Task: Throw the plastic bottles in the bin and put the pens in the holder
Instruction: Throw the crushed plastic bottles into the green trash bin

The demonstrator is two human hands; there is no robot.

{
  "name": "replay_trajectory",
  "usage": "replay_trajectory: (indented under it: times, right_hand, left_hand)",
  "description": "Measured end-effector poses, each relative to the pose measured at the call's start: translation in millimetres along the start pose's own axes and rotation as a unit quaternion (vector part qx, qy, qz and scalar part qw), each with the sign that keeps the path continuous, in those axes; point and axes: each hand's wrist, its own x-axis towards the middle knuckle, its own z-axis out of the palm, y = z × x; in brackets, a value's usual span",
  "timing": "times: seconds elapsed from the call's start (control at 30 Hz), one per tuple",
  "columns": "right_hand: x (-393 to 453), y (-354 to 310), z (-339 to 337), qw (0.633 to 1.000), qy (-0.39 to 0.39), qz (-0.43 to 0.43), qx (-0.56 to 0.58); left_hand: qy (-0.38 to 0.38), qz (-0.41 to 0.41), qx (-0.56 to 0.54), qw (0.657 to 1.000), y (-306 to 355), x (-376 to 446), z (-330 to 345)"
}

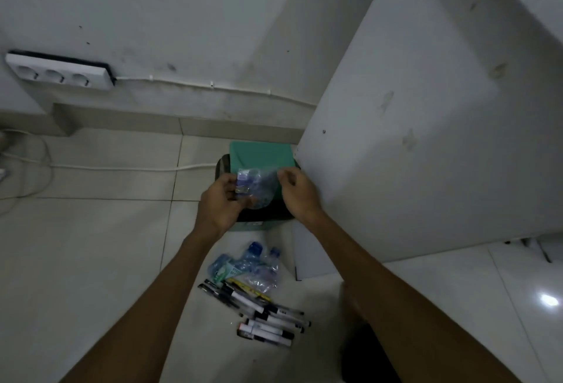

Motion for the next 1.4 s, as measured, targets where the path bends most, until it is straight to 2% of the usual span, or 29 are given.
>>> replay_trajectory:
  times: [0.23, 0.37, 0.47, 0.67, 0.77, 1.03, 1.27, 1.4]
  right_hand:
    - [9.9, 13.9, 6.4, 0.994, 0.034, -0.061, -0.084]
    - [12.3, 19.6, 10.4, 0.983, 0.069, -0.090, -0.146]
    - [13.8, 22.8, 8.8, 0.975, 0.087, -0.110, -0.173]
    - [13.3, 30.0, 7.4, 0.975, 0.097, -0.132, -0.149]
    - [13.2, 33.4, 6.9, 0.974, 0.092, -0.145, -0.151]
    - [10.8, 38.9, 2.4, 0.975, 0.051, -0.139, -0.164]
    - [-25.1, 38.4, 8.1, 0.985, 0.073, -0.140, -0.074]
    - [-53.5, 42.4, 15.6, 0.987, 0.052, -0.142, -0.054]
  left_hand:
    - [-0.003, 0.056, 0.092, 0.994, -17.8, 8.4, 4.2]
    - [0.017, 0.116, 0.229, 0.966, -21.9, 4.6, 10.1]
    - [0.054, 0.158, 0.290, 0.942, -22.3, -1.8, 18.2]
    - [0.118, 0.132, 0.374, 0.910, -19.6, -1.3, 26.9]
    - [0.131, 0.109, 0.366, 0.915, -17.7, 2.0, 30.8]
    - [0.131, 0.114, 0.307, 0.936, -29.2, -12.4, 26.6]
    - [0.130, 0.082, 0.275, 0.949, -37.6, -54.7, 13.3]
    - [0.116, 0.061, 0.279, 0.951, -43.8, -81.5, 5.8]
